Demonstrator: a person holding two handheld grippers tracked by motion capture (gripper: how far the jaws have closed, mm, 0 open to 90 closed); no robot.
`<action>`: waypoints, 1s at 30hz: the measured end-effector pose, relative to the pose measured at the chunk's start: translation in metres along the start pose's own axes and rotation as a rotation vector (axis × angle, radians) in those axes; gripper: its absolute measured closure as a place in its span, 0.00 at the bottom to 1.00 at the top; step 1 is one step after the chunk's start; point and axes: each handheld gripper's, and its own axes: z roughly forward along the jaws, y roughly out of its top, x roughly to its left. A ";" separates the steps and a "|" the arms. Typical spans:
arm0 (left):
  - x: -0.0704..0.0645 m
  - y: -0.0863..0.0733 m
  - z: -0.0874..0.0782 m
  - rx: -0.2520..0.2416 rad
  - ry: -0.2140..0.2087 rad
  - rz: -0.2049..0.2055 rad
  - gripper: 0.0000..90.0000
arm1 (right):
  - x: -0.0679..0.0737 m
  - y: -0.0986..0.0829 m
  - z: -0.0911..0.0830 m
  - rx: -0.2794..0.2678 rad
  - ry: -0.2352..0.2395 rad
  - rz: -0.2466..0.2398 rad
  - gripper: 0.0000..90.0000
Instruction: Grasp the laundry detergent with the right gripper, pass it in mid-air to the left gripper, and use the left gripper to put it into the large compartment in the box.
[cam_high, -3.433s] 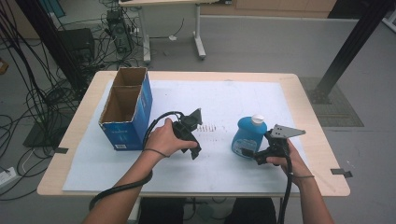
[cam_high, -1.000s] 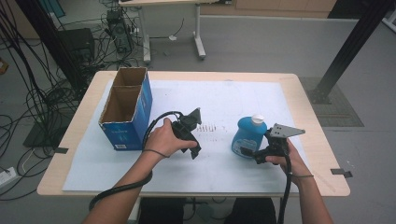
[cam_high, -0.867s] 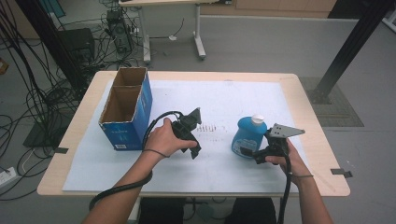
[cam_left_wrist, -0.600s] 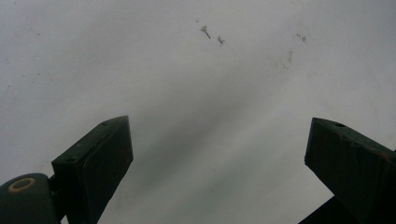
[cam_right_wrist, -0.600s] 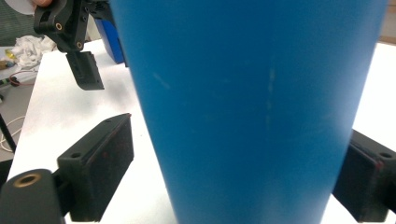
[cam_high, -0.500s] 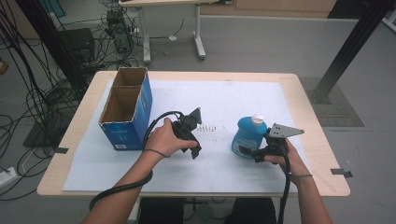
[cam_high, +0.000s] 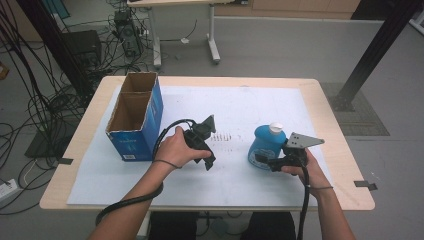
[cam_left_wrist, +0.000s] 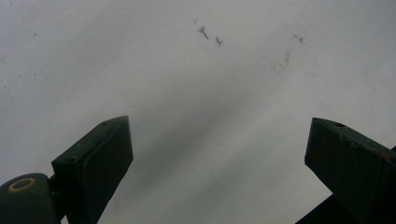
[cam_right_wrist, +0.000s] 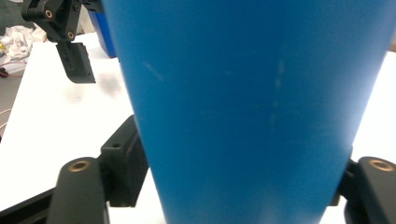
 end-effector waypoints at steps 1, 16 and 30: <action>0.000 0.000 0.000 0.002 -0.002 0.001 0.09 | 0.000 0.000 0.000 -0.001 0.001 -0.001 0.34; -0.001 -0.001 0.000 -0.002 -0.004 -0.001 0.09 | 0.000 0.000 0.000 -0.001 -0.007 -0.015 0.45; -0.001 -0.001 -0.001 0.001 -0.003 0.004 0.09 | 0.000 -0.002 0.000 -0.009 -0.007 -0.029 0.46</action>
